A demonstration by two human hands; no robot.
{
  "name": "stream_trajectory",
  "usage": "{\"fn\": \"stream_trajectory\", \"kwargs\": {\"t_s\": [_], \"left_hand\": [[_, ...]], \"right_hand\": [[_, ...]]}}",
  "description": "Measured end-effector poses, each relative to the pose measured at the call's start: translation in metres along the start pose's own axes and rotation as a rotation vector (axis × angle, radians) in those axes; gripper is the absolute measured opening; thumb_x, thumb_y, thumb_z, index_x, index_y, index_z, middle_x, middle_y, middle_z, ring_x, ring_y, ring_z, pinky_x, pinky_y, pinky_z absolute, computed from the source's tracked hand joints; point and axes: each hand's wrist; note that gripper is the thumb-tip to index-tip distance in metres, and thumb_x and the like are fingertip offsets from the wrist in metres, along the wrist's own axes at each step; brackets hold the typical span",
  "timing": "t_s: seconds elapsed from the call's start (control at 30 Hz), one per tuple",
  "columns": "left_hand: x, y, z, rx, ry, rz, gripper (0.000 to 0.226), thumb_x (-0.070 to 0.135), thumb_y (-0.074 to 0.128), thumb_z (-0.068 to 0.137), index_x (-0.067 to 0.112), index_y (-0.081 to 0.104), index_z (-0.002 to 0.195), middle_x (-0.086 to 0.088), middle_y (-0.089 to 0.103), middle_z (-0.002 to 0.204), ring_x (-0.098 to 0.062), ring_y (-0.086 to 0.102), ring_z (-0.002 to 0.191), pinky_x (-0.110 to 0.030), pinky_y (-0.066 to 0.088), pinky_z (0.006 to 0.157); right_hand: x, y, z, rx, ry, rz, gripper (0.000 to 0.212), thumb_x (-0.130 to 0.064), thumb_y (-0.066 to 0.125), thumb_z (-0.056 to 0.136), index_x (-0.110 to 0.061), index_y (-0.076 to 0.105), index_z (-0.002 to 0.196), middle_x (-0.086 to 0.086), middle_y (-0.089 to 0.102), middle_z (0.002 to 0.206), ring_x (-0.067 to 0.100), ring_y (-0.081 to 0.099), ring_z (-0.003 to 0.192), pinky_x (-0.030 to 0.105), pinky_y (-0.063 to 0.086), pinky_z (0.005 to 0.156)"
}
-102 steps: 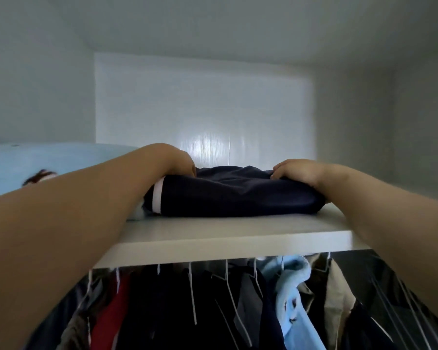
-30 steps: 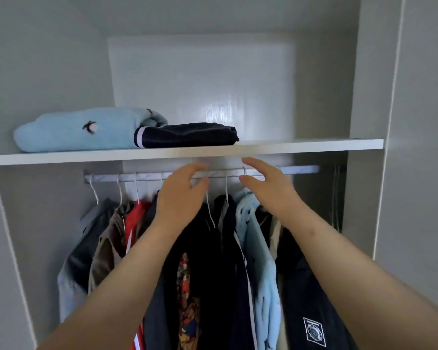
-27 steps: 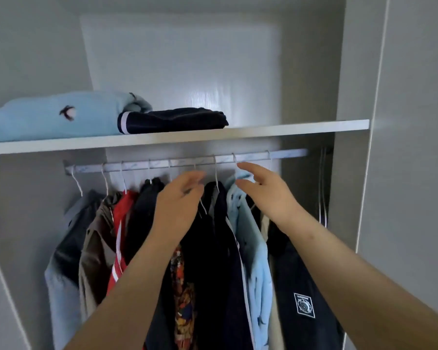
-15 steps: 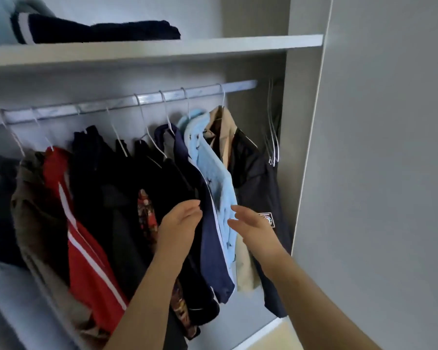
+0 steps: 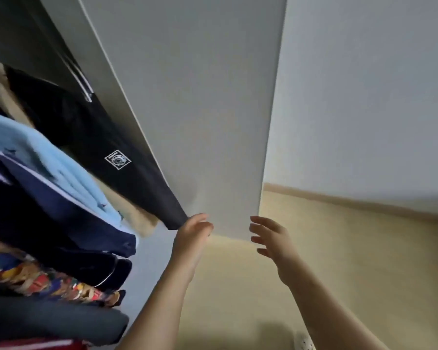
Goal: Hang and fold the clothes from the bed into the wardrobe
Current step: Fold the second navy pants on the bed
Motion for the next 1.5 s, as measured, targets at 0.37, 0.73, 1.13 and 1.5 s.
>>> {"fn": "stream_trajectory", "kwargs": {"t_s": [0.37, 0.73, 1.13, 1.5], "left_hand": [[0.003, 0.249, -0.116, -0.510, 0.040, 0.177, 0.017, 0.012, 0.054, 0.091, 0.018, 0.061, 0.105, -0.002, 0.060, 0.084, -0.018, 0.059, 0.084, -0.024, 0.041, 0.064], [-0.002, 0.518, -0.299, -0.994, 0.079, 0.349, 0.017, 0.011, 0.051, 0.092, 0.024, 0.059, 0.086, 0.002, 0.061, 0.085, -0.009, 0.057, 0.070, -0.022, 0.039, 0.059], [0.000, 0.733, -0.407, -1.412, 0.173, 0.603, 0.017, 0.011, 0.050, 0.093, 0.026, 0.058, 0.090, 0.003, 0.062, 0.090, -0.008, 0.059, 0.073, -0.021, 0.041, 0.061], [0.036, 0.915, -0.498, -1.670, 0.258, 0.786, 0.015, 0.010, 0.050, 0.093, 0.020, 0.059, 0.099, 0.000, 0.061, 0.089, -0.009, 0.058, 0.074, -0.022, 0.041, 0.063]], "right_hand": [[0.091, -0.262, -0.104, 0.425, 0.103, 0.233, 0.014, -0.018, 0.053, 0.091, -0.031, 0.060, 0.092, -0.007, 0.063, 0.089, 0.013, 0.058, 0.080, 0.026, 0.043, 0.068], [0.184, -0.496, -0.253, 0.927, 0.167, 0.512, 0.013, -0.019, 0.052, 0.091, -0.026, 0.064, 0.088, -0.004, 0.064, 0.086, 0.015, 0.057, 0.075, 0.025, 0.040, 0.064], [0.223, -0.659, -0.300, 1.298, 0.152, 0.853, 0.015, -0.010, 0.052, 0.091, -0.019, 0.064, 0.088, 0.003, 0.058, 0.077, 0.016, 0.047, 0.063, 0.024, 0.031, 0.056], [0.208, -0.831, -0.319, 1.602, 0.094, 1.090, 0.013, -0.010, 0.051, 0.091, -0.015, 0.063, 0.093, 0.004, 0.060, 0.080, 0.015, 0.054, 0.061, 0.022, 0.035, 0.054]]}}
Point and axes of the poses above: each hand's wrist, its own z-axis towards the middle knuckle, its own y-axis out of the palm, x = y × z
